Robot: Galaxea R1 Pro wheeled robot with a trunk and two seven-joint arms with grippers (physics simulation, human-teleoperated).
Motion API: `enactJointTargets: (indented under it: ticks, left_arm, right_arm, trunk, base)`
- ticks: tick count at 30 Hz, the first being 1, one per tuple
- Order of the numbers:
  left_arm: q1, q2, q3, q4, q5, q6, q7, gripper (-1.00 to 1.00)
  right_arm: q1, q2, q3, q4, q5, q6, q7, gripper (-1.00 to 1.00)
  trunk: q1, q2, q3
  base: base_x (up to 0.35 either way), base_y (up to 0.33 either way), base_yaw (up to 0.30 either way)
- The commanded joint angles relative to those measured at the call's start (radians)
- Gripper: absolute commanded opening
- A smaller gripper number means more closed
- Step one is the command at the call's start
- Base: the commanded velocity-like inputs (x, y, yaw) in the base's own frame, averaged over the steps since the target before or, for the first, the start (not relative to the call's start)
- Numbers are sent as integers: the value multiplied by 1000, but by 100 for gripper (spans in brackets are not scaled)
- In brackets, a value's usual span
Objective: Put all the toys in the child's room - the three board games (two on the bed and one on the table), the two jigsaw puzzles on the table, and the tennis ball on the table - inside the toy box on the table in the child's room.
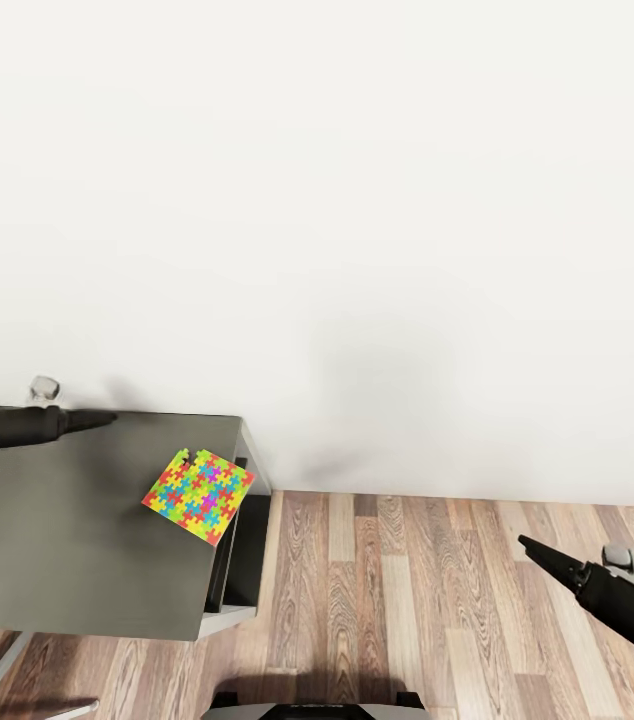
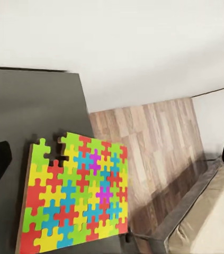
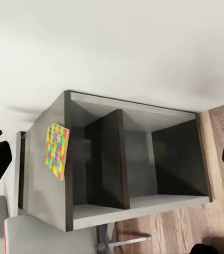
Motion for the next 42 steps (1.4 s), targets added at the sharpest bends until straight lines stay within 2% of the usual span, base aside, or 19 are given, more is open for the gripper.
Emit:
enactJointTargets:
  ticks: [1, 2, 6, 11, 14, 16, 17, 25, 29, 33, 36, 42]
  left_arm:
    - [0, 6, 2, -14, -8, 19, -26, 100]
    - [5, 23, 3, -39, -6, 37, -39, 100]
    - [29, 48, 5, -80, -1, 76, -39, 100]
    - [67, 62, 9, -125, 5, 109, -39, 100]
    - [94, 66, 10, -148, 21, 125, -39, 100]
    - [112, 68, 10, -160, 42, 134, -39, 100]
    - [130, 70, 11, -170, 70, 139, -39, 100]
    - [215, 73, 15, -196, 202, 149, -39, 100]
    - [251, 74, 16, -209, 224, 150, -39, 100]
    - [281, 74, 17, -221, 240, 152, -39, 100]
    - [305, 73, 17, -230, 264, 158, -39, 100]
    - [383, 74, 18, -292, 372, 197, -39, 100]
  right_arm:
    - [-1, 1, 0, 2, 2, 3, 3, 100]
    - [-1, 5, 0, 7, 6, -3, -2, 100]
    - [-1, 9, 18, 16, 26, -28, -16, 100]
    - [-1, 11, 69, 22, 53, -55, -29, 100]
    - [-1, 12, 98, 23, 62, -62, -33, 100]
    - [-1, 13, 112, 24, 65, -65, -37, 100]
    - [-1, 13, 122, 24, 68, -67, -41, 100]
    - [-1, 15, 139, 24, 70, -71, -64, 100]
    - [-1, 16, 142, 24, 70, -72, -68, 100]
    - [-1, 19, 148, 24, 70, -72, -70, 100]
    - [-1, 20, 152, 23, 70, -72, -70, 100]
    - [-1, 21, 159, 23, 70, -72, -71, 100]
  trunk:
    - [1, -2, -1]
    - [1, -2, -1]
    - [1, -2, -1]
    - [1, -2, -1]
    - [1, -2, -1]
    - [1, -2, -1]
    - [1, -2, -1]
    - [1, -2, -1]
    - [1, -2, -1]
    - [16, -30, -14]
    - [27, -51, -23]
    - [50, -93, -42]
  base:
    - [0, 0, 0]
    - [0, 0, 0]
    - [0, 0, 0]
    - [0, 0, 0]
    - [0, 0, 0]
    - [0, 0, 0]
    - [0, 0, 0]
    - [0, 0, 0]
    - [0, 0, 0]
    - [0, 0, 0]
    - [0, 0, 0]
    - [0, 0, 0]
